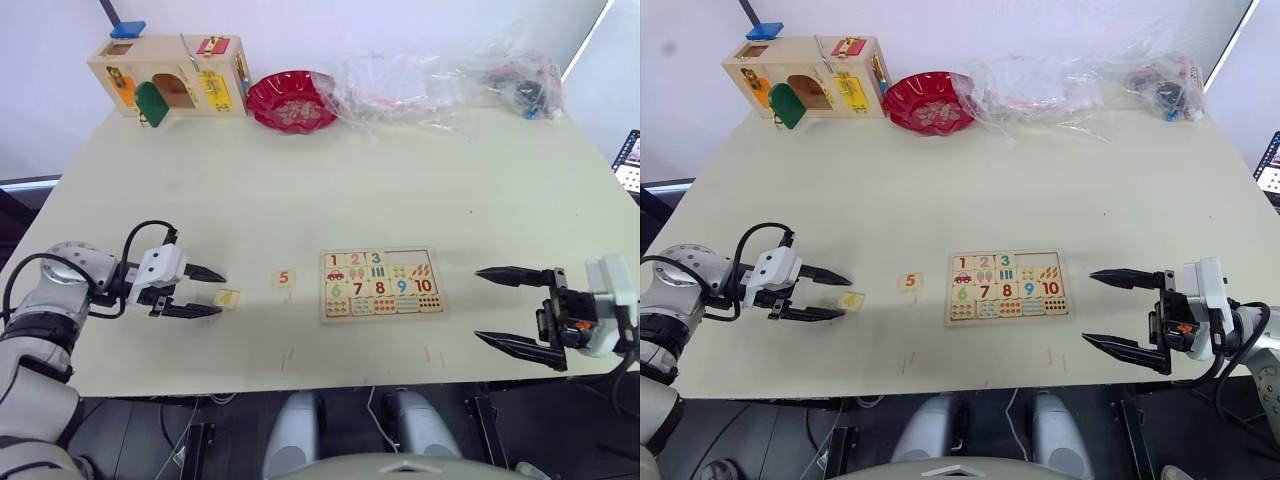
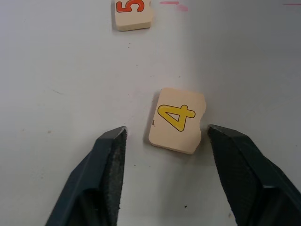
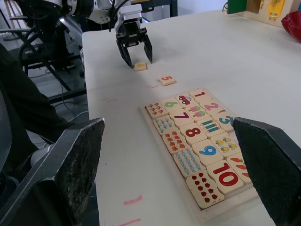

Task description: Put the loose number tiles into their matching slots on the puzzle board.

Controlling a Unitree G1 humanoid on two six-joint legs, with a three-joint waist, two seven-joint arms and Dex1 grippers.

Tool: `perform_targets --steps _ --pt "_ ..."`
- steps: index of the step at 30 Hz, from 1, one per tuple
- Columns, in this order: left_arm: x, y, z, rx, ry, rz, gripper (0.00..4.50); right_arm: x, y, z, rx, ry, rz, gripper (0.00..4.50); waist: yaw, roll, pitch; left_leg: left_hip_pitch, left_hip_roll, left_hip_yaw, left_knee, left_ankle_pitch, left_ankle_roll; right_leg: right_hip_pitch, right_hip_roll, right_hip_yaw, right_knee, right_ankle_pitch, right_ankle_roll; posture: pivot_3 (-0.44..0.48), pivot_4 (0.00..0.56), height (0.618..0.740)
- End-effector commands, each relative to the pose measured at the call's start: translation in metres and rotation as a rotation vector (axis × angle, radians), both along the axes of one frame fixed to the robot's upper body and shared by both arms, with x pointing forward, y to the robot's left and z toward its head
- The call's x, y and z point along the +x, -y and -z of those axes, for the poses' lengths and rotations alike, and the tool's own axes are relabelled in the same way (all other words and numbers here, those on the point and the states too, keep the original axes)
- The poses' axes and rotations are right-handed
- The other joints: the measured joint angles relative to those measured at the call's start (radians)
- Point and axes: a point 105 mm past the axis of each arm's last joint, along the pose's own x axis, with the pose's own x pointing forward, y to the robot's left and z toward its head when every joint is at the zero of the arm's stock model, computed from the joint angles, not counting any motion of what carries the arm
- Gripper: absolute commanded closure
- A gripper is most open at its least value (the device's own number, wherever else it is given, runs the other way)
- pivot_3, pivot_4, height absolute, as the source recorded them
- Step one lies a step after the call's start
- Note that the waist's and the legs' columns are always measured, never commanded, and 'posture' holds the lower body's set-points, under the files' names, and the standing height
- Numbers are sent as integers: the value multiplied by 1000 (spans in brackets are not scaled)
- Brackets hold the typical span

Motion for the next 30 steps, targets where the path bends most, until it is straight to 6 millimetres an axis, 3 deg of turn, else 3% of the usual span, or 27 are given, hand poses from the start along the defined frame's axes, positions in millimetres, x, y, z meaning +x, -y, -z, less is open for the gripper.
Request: perform_targets --steps 1,27,30 --pt "-3 1 3 14 -24 32 1439 -4 -3 -8 7 40 -17 0 0 0 0 0 0 0 0 0 0 0 0 0 0 0 0 0 150 740" --pt "-6 9 11 2 -50 63 1439 -6 -2 -8 -3 32 -13 0 2 0 0 0 0 0 0 0 0 0 0 0 0 0 0 0 150 740" --pt "-7 8 10 -3 -51 60 2671 -6 -2 -7 -3 32 -14 0 3 1 0 0 0 0 0 0 0 0 0 0 0 0 0 0 150 740"
